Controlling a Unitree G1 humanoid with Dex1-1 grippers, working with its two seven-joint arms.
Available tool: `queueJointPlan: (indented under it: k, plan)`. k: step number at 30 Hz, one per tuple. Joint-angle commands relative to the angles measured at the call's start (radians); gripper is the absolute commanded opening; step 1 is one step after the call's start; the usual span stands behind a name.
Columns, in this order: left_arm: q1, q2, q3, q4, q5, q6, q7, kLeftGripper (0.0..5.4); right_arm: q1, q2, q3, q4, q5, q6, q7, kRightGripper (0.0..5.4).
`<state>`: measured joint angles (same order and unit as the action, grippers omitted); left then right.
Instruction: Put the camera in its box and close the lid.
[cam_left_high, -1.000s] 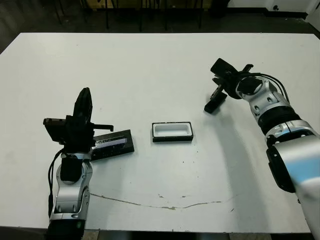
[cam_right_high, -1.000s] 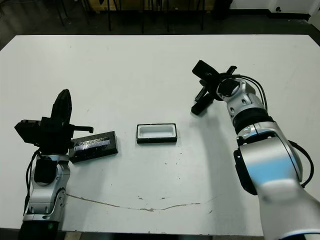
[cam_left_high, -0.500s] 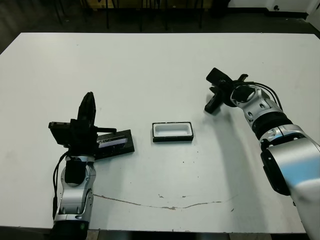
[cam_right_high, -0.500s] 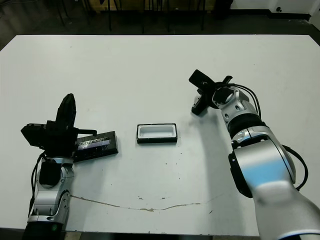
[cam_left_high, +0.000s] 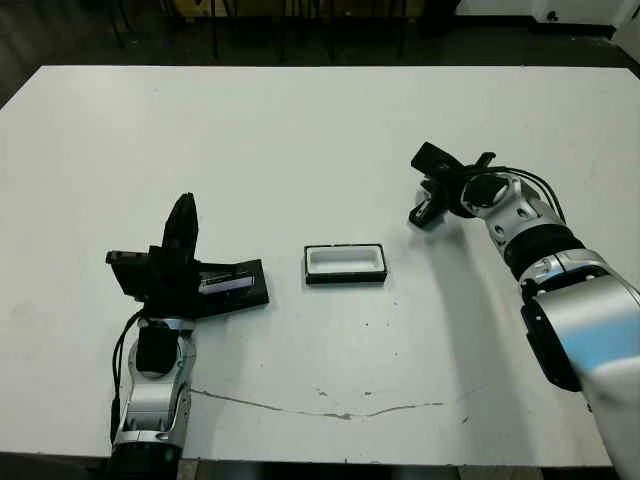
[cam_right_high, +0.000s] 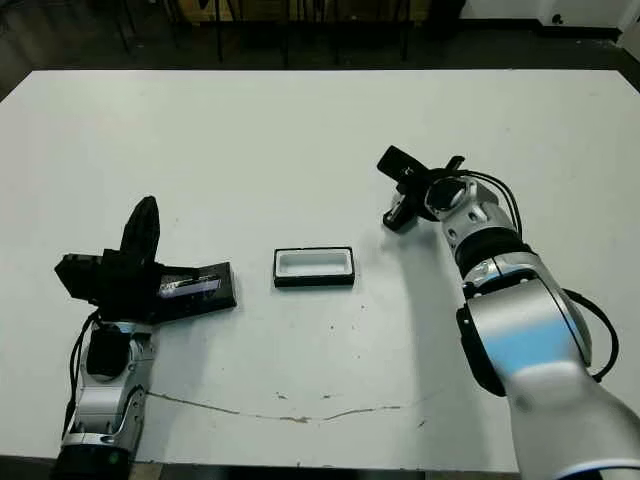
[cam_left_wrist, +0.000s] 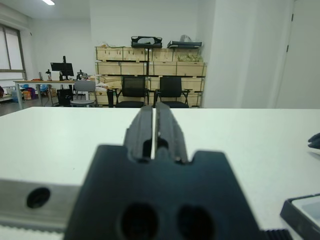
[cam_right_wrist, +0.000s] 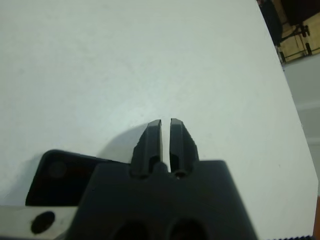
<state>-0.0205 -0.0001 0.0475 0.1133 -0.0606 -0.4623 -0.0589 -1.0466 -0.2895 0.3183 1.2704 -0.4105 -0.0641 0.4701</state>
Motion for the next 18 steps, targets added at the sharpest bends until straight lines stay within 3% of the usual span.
queueJointPlan:
  k: [1, 18]
  plan:
    - [0.009, -0.002, 0.004, 0.021, -0.001, 0.002, 0.003, 0.00, 0.035, -0.028, 0.015, -0.007, -0.012, -0.032, 0.033, 0.01]
    - [-0.004, -0.005, 0.023, 0.038, 0.001, -0.010, 0.024, 0.00, 0.154, -0.134, 0.016, -0.118, 0.016, -0.108, 0.202, 0.01]
